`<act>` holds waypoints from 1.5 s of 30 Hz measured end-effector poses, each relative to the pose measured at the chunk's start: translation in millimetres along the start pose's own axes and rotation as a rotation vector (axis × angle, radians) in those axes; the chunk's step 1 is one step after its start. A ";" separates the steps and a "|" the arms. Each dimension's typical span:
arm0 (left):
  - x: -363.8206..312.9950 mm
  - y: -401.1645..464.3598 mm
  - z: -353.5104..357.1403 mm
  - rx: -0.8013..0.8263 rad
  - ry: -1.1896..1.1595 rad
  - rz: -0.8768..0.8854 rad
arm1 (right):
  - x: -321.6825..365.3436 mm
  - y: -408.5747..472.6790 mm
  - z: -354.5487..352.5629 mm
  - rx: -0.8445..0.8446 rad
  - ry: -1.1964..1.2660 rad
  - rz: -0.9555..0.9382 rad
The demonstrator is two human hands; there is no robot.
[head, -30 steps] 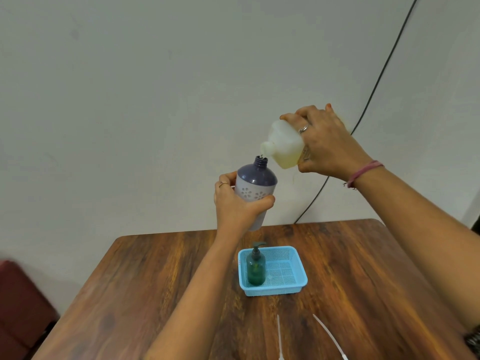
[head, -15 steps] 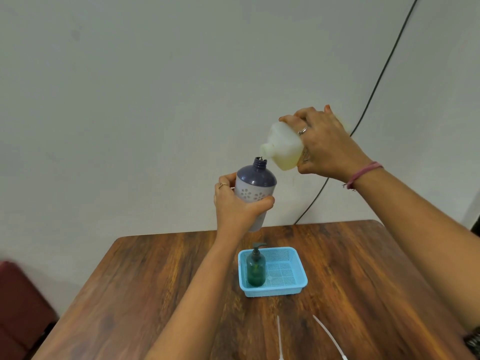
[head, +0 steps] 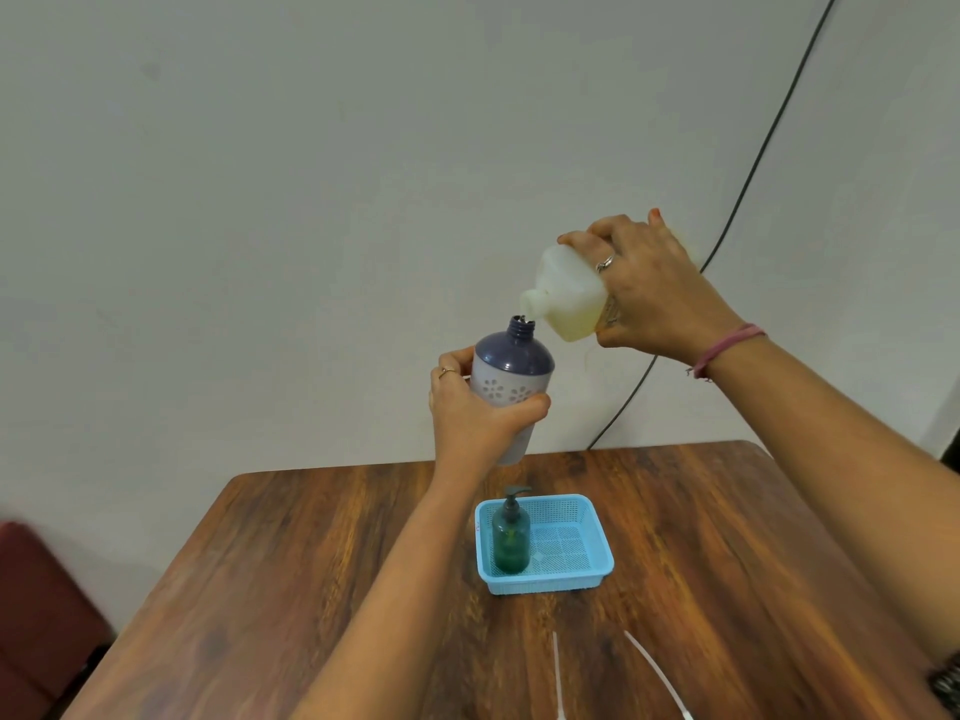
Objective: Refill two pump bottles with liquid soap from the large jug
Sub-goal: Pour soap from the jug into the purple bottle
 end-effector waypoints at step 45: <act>1.6 2.1 1.5 -0.011 -0.021 -0.006 | -1.2 3.9 -0.1 -0.037 -0.015 -0.031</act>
Point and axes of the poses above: each hand's wrist, its own y-axis towards the middle knuckle, its own z-axis out of the palm, x = y × z, the point moved 1 cm from there along y, towards the middle knuckle, and after that the axes turned 4 degrees about -z, right-handed, at the moved point
